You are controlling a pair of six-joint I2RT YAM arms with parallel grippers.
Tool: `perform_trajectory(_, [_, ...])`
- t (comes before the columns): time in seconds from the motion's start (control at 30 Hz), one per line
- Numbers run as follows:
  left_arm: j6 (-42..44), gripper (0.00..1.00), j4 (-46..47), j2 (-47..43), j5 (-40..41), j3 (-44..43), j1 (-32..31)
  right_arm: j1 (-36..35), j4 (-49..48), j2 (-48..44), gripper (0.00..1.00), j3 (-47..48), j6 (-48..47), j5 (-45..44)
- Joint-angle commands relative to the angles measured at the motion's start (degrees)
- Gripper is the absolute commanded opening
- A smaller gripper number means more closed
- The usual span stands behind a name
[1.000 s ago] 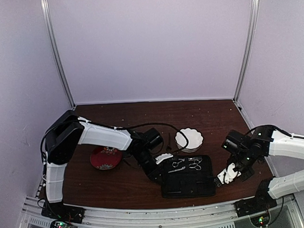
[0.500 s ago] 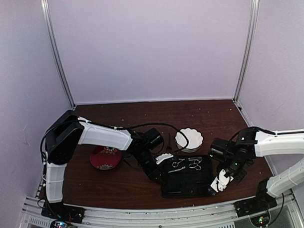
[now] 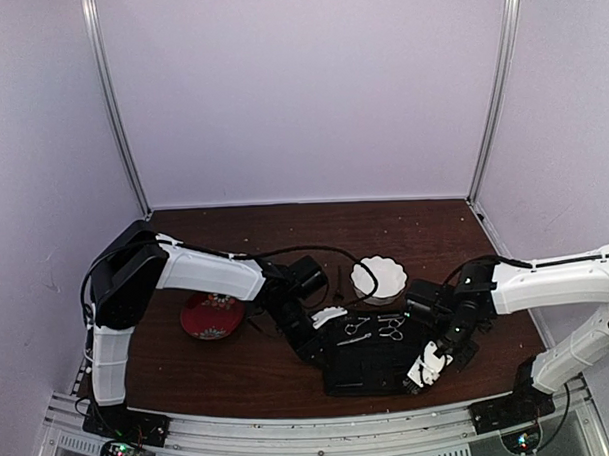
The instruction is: Sort the hair-cutting tools
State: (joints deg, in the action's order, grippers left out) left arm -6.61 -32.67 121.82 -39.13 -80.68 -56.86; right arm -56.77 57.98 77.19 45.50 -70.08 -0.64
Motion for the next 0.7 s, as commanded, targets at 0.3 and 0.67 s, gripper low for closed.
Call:
perform_trajectory(0.3, [0.17, 0.16, -0.29, 2.87, 8.59, 0.66, 0.35, -0.92, -2.26, -0.43, 0.00, -2.16, -1.19, 3.20])
perform_trajectory(0.67, [0.11, 0.16, -0.47, 3.07, 8.32, 0.70, 0.35, -3.21, -6.50, 1.58, 0.00, -0.02, 0.84, 5.64])
